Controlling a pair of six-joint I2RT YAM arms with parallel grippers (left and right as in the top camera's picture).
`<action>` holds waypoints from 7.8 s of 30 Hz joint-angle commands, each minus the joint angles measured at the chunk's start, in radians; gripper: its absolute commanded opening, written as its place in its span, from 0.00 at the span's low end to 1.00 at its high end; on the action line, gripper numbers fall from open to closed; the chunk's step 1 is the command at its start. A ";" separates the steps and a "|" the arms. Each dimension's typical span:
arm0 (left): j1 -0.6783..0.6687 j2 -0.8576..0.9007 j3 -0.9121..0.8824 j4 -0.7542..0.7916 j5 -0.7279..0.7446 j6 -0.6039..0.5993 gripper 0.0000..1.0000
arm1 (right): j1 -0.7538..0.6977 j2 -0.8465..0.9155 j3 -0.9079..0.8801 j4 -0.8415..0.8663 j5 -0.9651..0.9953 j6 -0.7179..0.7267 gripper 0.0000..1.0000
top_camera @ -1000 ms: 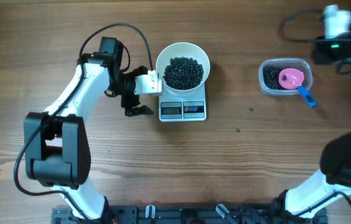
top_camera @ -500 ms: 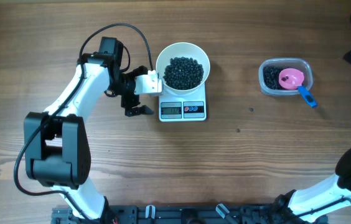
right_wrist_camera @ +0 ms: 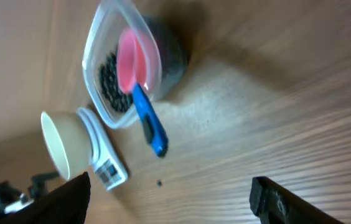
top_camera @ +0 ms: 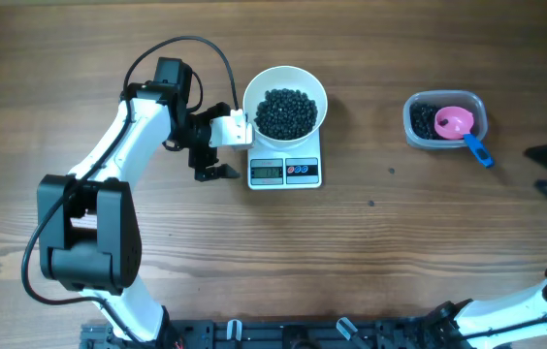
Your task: Scoop item into bowl and weigh 150g on scale
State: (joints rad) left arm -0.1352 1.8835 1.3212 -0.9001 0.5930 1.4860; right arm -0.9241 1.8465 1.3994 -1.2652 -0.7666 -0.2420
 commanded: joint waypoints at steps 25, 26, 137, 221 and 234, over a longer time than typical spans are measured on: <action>0.003 0.011 -0.010 -0.001 0.019 -0.001 1.00 | 0.294 -0.105 -0.328 0.709 -0.109 0.784 0.82; 0.003 0.011 -0.010 -0.001 0.019 -0.001 1.00 | 0.295 -0.125 -0.328 0.684 -0.109 0.785 0.82; 0.003 0.011 -0.010 -0.001 0.019 -0.001 1.00 | 0.404 -0.481 -0.887 1.249 0.103 1.504 0.85; 0.003 0.011 -0.010 -0.001 0.019 -0.002 1.00 | 0.793 -0.138 0.337 0.001 0.885 -0.203 0.05; 0.003 0.011 -0.010 -0.001 0.019 -0.001 1.00 | 0.791 -0.134 0.275 -0.032 0.842 -0.185 0.05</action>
State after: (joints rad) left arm -0.1352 1.8835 1.3212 -0.8997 0.5934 1.4860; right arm -0.1352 1.6985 1.7058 -1.3163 0.0570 -0.4248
